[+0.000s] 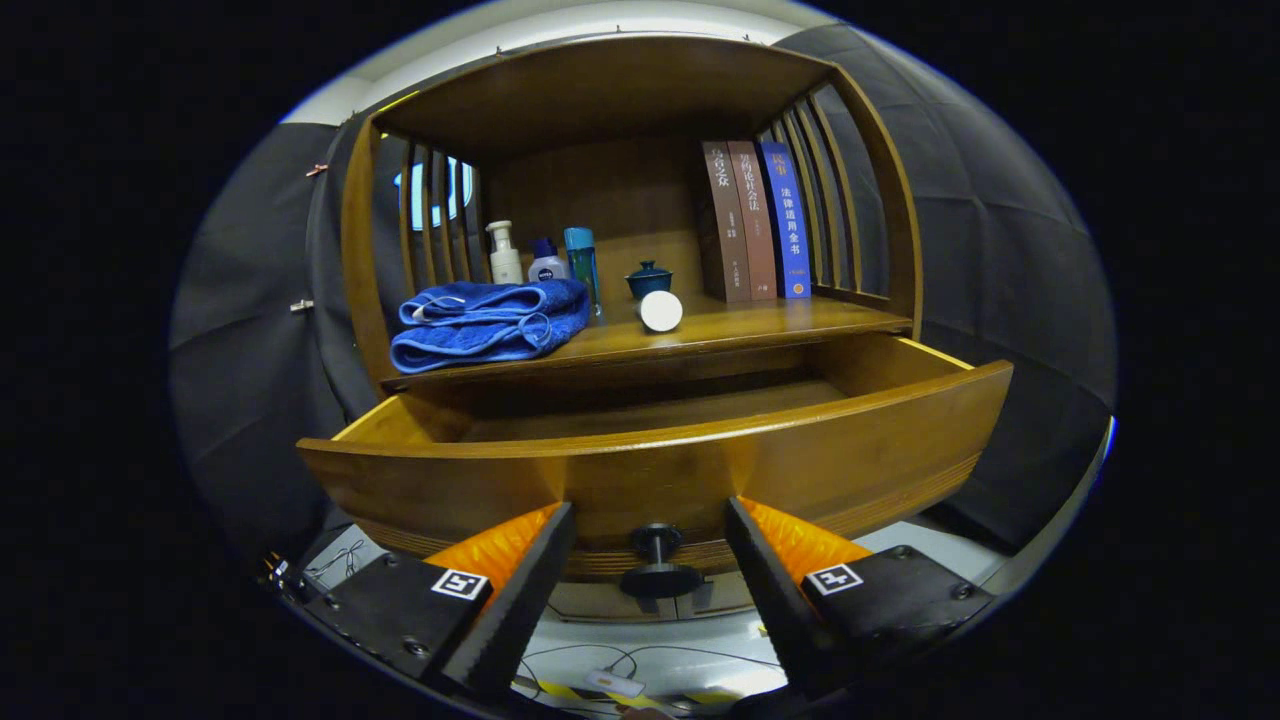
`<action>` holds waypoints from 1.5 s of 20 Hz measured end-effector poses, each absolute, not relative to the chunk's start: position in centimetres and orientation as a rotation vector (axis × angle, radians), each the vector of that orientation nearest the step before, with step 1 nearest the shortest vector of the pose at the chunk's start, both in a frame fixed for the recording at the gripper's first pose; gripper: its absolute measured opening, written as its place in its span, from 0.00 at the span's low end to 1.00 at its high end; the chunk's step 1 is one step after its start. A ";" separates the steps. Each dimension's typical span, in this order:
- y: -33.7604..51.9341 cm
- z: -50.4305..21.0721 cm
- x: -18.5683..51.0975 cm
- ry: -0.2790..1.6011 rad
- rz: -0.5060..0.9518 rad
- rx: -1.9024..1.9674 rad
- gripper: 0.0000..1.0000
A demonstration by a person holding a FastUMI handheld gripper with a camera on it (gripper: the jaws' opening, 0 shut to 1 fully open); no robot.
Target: Pull open the drawer, take out the items inside it, and place them on the countertop above the cabinet.
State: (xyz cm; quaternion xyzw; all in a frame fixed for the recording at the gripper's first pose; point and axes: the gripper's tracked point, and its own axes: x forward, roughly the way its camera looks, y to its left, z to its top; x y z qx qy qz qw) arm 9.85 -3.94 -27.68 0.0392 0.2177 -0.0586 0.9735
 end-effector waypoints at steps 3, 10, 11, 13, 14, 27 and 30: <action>-4.2 -28.1 12.3 0.430 -0.114 0.077 0.99; -4.8 -29.4 16.8 0.433 -0.114 0.067 0.99; -4.8 -29.4 17.2 0.432 -0.116 0.067 0.99; -4.8 -29.5 17.9 0.429 -0.119 0.063 0.99; -4.8 -29.6 18.2 0.428 -0.121 0.060 0.99; -4.7 -29.6 18.9 0.443 -0.131 0.057 0.99; -4.5 -28.5 18.5 0.428 -0.131 0.053 0.99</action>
